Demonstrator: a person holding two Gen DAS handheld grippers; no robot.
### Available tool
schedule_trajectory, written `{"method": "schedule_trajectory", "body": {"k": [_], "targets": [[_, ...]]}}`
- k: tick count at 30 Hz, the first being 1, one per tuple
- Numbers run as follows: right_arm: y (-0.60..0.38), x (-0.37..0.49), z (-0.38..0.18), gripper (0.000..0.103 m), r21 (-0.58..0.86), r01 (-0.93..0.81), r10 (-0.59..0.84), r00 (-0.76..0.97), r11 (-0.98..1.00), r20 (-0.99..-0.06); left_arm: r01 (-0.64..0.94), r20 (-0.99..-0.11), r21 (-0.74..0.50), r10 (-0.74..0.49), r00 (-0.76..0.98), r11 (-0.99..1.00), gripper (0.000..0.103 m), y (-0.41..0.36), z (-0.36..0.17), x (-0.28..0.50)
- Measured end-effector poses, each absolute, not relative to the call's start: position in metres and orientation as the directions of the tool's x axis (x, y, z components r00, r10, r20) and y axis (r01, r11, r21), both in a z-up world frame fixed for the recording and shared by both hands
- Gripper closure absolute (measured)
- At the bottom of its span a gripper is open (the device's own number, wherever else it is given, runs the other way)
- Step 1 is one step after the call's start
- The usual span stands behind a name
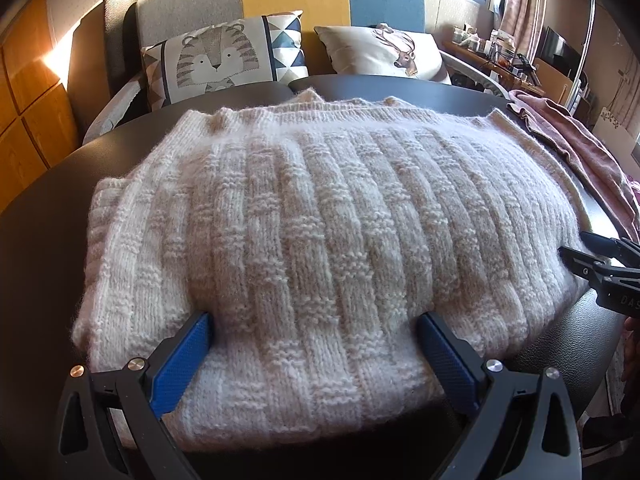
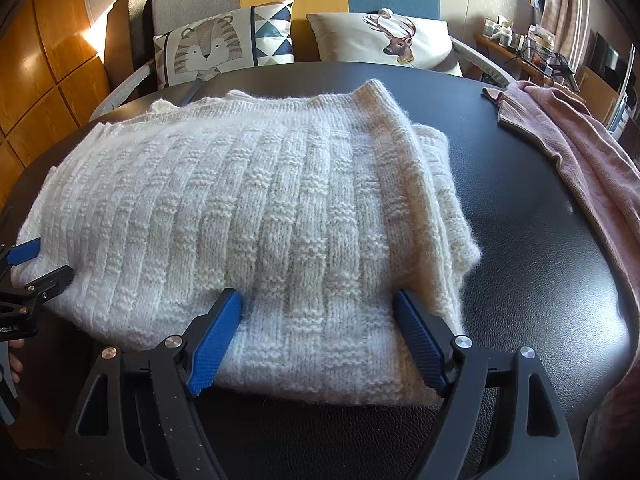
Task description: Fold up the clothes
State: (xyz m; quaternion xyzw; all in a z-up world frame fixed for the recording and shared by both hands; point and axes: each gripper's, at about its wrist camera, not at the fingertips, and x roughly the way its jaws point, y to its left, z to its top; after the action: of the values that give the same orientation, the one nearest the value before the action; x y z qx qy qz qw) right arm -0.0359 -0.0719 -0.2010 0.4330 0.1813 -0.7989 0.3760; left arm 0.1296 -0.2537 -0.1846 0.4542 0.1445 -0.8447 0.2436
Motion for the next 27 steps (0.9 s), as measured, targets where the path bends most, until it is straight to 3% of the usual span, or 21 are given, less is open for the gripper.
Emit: {"method": "schedule_trajectory", "body": {"k": [11, 27], "targets": [[-0.072, -0.037, -0.200, 0.021, 0.038, 0.758, -0.441, -0.336, -0.651, -0.832, 0.532, -0.854, -0.046, -0.242, -0.460, -0.846, 0.000, -0.263, -0.171, 0.128], [-0.077, -0.089, -0.163, 0.021, 0.061, 0.713, -0.484, -0.408, -0.699, -0.774, 0.685, -0.822, -0.008, -0.385, -0.419, -0.728, 0.000, -0.350, -0.151, 0.143]]}}
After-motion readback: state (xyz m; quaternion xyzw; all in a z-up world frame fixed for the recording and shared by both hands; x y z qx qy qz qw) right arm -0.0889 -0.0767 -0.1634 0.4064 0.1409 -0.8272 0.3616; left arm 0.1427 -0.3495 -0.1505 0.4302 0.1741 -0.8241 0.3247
